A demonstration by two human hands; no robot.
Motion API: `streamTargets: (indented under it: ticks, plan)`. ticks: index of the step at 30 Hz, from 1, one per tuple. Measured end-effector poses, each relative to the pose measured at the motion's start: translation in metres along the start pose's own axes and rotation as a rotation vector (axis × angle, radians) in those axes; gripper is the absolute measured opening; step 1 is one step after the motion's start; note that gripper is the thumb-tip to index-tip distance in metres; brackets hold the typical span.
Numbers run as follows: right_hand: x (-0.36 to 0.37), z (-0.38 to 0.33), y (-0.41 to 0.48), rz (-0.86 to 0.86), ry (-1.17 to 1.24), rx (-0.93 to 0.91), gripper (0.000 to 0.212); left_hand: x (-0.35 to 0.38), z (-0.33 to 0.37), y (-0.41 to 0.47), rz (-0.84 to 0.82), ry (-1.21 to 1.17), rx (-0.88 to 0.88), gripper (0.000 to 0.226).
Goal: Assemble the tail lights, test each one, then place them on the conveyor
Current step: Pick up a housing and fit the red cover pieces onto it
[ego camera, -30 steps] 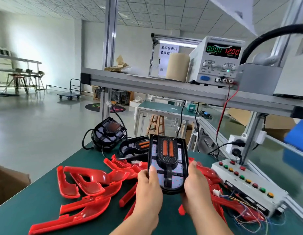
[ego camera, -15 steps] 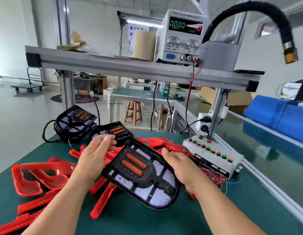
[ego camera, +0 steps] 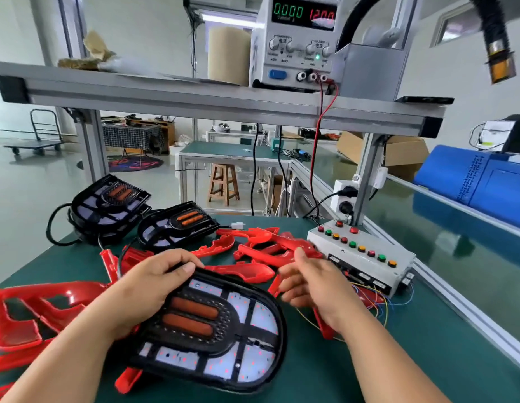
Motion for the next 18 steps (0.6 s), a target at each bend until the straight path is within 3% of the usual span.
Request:
streamTargets:
  ticks: [3, 7, 11, 14, 18]
  plan:
    - [-0.022, 0.010, 0.002, 0.171, -0.154, 0.006, 0.031, -0.021, 0.000, -0.002, 0.072, -0.179, -0.065, 0.019]
    - [-0.020, -0.007, -0.003, 0.298, -0.716, -0.197, 0.026, -0.044, -0.001, -0.003, 0.225, -0.298, -0.064, 0.019]
    - [0.001, -0.021, -0.008, 0.235, -0.854, -0.318, 0.013, -0.042, 0.002, -0.007, 0.329, -0.382, -0.021, 0.023]
    - [0.036, -0.018, -0.015, 0.036, -0.999, -0.325, 0.032, -0.034, 0.006, -0.010, 0.347, -0.420, 0.008, 0.020]
    - [0.053, -0.010, -0.016, -0.026, -1.184, -0.254, 0.064, -0.027, 0.005, -0.010, 0.363, -0.382, 0.001, 0.020]
Point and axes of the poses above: each hand's wrist, its own y-axis towards the middle knuckle, its own x-axis out of the palm, z = x × y, the point moved 8 cm from there along y, towards the middle knuckle, and after that the axes turned 13 degrees about -y, right-handed, at the moved point
